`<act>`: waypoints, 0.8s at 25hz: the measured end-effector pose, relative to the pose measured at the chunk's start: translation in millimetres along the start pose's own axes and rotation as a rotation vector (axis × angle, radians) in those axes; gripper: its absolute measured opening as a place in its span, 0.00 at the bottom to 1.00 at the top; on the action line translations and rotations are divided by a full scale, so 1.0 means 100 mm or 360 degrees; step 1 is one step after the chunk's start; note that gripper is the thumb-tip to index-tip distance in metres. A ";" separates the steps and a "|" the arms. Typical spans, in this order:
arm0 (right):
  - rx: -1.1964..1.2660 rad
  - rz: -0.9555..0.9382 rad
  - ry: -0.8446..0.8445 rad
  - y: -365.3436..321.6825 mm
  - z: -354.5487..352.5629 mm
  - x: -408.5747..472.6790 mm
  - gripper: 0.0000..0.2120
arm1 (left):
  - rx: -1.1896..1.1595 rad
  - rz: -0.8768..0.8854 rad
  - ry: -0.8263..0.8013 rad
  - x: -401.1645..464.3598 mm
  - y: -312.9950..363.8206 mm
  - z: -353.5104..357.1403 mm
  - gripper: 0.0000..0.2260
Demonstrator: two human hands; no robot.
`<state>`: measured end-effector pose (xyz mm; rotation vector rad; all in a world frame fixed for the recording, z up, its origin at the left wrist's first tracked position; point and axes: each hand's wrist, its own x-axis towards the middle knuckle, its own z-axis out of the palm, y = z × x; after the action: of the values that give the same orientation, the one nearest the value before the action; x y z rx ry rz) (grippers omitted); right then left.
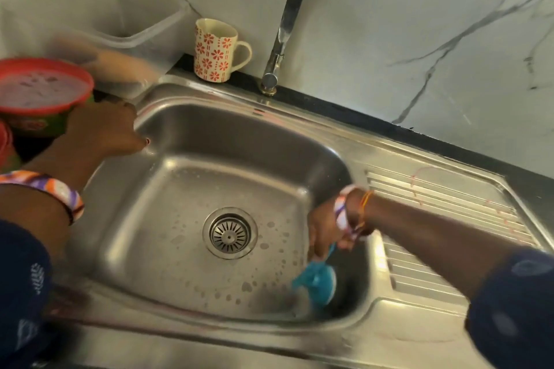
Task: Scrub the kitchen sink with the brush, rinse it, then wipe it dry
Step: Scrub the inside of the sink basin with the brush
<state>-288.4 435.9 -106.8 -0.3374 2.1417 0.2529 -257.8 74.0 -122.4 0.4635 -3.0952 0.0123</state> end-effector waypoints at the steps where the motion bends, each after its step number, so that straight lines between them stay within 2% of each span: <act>1: 0.0052 0.0003 0.0111 0.01 -0.23 -0.30 0.18 | 0.0000 0.0004 0.0017 0.01 0.01 0.00 0.25; 4: 0.0011 0.0034 0.0099 0.19 -0.31 -0.34 0.15 | 0.0074 -0.0043 -0.0012 0.00 0.08 -0.04 0.26; 6: 0.0001 0.0036 -0.0022 -0.04 0.11 -0.30 0.15 | 0.0135 -0.0035 -0.0035 -0.05 0.11 -0.07 0.27; 8: -0.0034 -0.0068 -0.0006 -0.34 0.43 -0.31 0.12 | 0.0218 0.0008 -0.0040 -0.13 0.12 -0.11 0.27; 10: -0.0364 -0.0120 0.0258 -0.57 0.69 -0.30 0.10 | 0.0302 0.0041 -0.0044 -0.19 0.13 -0.18 0.26; 12: -0.0545 -0.0088 0.0522 -0.77 0.86 -0.34 0.13 | 0.0336 0.0024 -0.0056 -0.26 0.17 -0.21 0.26; 17: -0.0529 0.0104 0.0607 -0.78 0.96 -0.38 0.15 | 0.0547 0.0030 -0.0006 -0.38 0.27 -0.19 0.27; 20: -0.0529 0.0117 0.0674 -0.78 0.94 -0.48 0.14 | 0.0742 0.0093 0.0030 -0.39 0.28 -0.19 0.25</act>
<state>-163.3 398.5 -122.9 -0.5423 2.5317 0.6306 -228.5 112.2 -104.5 0.3714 -3.0694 0.7439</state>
